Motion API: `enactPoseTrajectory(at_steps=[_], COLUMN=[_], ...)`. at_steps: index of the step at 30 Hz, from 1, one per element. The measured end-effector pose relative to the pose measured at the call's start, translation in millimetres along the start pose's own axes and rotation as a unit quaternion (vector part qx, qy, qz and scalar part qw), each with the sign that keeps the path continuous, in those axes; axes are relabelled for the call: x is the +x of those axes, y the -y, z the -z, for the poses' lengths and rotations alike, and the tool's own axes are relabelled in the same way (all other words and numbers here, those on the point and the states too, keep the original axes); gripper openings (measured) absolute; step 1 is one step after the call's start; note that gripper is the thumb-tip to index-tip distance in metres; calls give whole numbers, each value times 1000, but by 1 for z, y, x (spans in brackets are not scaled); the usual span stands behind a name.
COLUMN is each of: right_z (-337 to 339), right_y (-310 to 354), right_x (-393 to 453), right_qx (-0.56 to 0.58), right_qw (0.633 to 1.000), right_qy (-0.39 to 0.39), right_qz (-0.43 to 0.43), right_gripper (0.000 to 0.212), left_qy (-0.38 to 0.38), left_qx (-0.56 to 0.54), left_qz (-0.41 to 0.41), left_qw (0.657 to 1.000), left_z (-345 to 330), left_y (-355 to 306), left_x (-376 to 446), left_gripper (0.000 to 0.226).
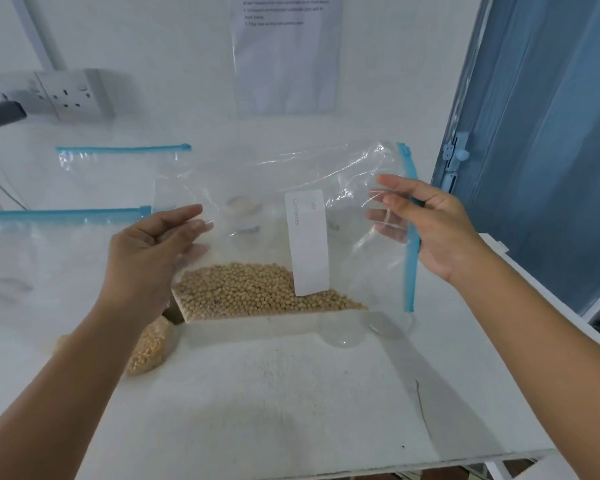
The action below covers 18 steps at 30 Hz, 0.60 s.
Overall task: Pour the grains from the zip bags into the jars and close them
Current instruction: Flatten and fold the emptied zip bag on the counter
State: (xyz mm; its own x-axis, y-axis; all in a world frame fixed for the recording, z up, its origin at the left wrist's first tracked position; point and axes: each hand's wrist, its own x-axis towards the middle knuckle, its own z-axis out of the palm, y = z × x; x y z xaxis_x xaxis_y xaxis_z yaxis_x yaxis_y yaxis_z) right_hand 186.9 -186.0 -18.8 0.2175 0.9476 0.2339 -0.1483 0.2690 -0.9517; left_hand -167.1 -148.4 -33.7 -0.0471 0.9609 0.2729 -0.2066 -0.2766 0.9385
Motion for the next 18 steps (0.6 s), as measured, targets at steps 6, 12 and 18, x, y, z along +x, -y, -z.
enactPoseTrajectory(at_steps=[6, 12, 18], right_z=[-13, -23, -31], right_y=[6, -1, -6], right_x=[23, 41, 51], right_qx=[41, 68, 84], right_qw=[999, 998, 996], right_qy=[6, 15, 18], right_qz=[6, 7, 0], right_gripper=[28, 26, 26], left_qy=[-22, -35, -31], left_qx=[23, 45, 77], left_qz=[-27, -34, -25], left_qw=[999, 998, 996], left_z=[-4, -2, 3], left_y=[-23, -37, -51], left_x=[20, 41, 62], left_gripper=[31, 30, 30])
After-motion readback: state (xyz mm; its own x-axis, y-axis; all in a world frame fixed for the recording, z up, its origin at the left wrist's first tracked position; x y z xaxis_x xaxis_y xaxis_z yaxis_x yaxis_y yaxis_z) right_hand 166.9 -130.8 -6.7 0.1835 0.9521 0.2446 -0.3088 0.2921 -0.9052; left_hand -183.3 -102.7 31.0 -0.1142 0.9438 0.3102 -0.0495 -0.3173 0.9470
